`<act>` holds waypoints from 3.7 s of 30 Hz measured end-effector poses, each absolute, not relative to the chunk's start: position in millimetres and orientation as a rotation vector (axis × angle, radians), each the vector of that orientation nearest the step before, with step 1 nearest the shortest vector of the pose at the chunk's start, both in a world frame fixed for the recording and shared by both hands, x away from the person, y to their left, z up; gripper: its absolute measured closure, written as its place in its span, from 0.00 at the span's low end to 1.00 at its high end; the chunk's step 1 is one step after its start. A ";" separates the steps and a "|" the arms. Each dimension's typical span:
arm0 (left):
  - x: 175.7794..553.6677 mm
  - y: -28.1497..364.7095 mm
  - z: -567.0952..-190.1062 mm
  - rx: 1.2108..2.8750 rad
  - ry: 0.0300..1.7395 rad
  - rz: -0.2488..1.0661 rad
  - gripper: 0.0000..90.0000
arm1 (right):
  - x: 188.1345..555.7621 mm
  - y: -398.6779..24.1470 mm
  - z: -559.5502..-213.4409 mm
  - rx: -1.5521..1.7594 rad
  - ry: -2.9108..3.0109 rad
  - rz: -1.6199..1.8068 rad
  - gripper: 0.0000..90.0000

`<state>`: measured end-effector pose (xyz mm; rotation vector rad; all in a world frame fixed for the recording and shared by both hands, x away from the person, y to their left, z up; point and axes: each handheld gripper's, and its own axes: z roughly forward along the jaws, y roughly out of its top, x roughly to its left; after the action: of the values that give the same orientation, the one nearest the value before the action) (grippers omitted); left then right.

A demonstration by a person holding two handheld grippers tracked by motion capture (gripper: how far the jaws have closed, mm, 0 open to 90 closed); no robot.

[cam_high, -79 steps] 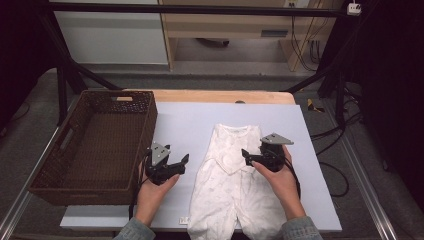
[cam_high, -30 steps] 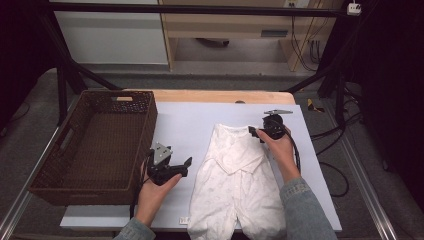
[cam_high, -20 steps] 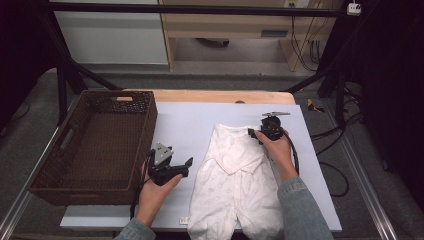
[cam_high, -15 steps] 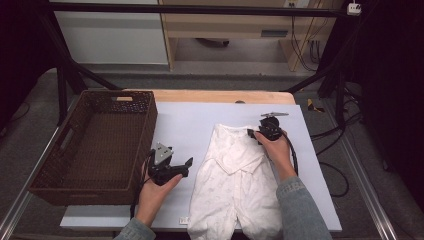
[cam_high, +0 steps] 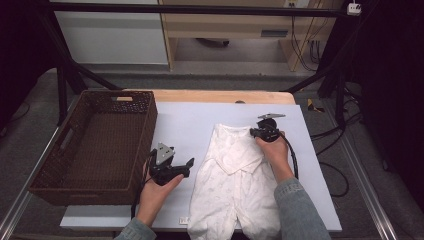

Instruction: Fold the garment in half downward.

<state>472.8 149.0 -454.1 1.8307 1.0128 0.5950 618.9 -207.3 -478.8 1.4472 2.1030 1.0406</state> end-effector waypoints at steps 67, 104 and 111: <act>522.8 78.1 -457.3 1.960 0.856 0.521 0.58 | 496.9 -216.2 -430.5 1.136 2.154 1.443 0.97; 539.8 74.0 -384.3 1.826 0.945 0.514 0.97 | 509.3 -209.1 -383.6 1.073 1.928 1.297 0.97; 553.9 76.0 -367.9 1.820 0.967 0.530 0.97 | 524.0 -205.2 -367.4 1.063 1.898 1.313 0.97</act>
<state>553.9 76.0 -367.9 1.8201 0.9667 0.5303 524.0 -205.2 -367.4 1.0630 1.8985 1.3127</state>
